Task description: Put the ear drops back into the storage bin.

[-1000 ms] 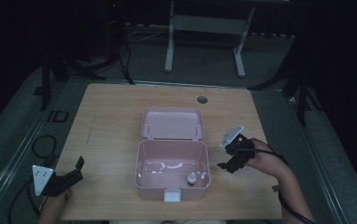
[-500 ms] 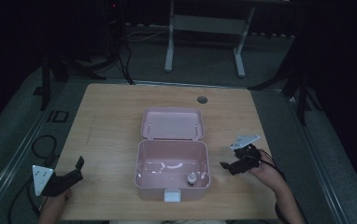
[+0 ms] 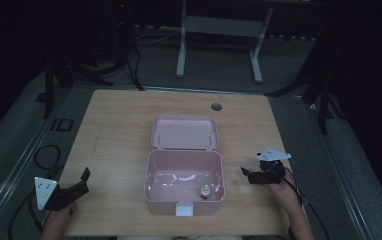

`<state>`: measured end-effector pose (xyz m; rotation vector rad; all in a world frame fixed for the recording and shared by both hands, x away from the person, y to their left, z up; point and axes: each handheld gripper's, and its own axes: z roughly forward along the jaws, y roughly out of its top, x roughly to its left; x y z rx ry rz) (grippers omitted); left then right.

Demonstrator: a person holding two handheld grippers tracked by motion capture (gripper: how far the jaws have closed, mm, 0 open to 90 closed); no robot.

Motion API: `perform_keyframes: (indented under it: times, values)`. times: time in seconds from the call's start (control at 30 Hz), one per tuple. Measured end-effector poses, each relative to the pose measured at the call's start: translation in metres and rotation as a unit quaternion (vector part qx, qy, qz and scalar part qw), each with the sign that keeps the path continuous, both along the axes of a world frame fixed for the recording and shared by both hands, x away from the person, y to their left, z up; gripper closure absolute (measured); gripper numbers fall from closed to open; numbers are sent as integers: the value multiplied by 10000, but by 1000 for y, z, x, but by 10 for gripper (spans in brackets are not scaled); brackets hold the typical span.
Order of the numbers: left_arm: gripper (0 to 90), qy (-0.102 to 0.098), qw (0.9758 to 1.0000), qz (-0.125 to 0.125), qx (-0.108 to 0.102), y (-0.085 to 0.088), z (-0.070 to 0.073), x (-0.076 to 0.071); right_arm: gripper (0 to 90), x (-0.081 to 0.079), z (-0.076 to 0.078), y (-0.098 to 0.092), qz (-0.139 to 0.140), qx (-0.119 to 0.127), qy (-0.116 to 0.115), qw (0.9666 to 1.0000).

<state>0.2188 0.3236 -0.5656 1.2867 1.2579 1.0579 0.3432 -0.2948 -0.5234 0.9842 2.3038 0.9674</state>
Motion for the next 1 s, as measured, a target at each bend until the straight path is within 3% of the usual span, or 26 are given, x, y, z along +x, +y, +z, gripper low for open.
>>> perform_keyframes:
  times: [0.23, 0.47, 0.6, 0.67, 0.83, 0.93, 1.0]
  values:
    - [24, 3, 10000, 3, -5, 0, 0, 0, 135, -1, -10, -6, -366, 163, -85, 9992]
    - [24, 6, 10000, 9, -2, 0, 0, 0, 135, -5, -17, -12, -948, 470, -279, 9940]
    - [24, 6, 10000, 8, 2, 0, 0, 0, 135, -8, -24, -15, -1392, 621, -448, 9873]
    - [24, 7, 10000, 8, 2, 0, 0, 0, 135, -8, -25, -16, -1452, 673, -432, 9862]
    - [23, -2, 10000, -3, -29, 0, 0, 0, 137, -10, -31, -18, -1988, 628, -514, 9767]
    - [23, 3, 10000, -8, -15, 0, 0, 0, 136, -10, -30, -17, -2055, 625, -555, 9751]
    - [24, 0, 10000, -10, -19, 0, 0, 0, 137, -10, -30, -17, -2009, 647, -515, 9761]
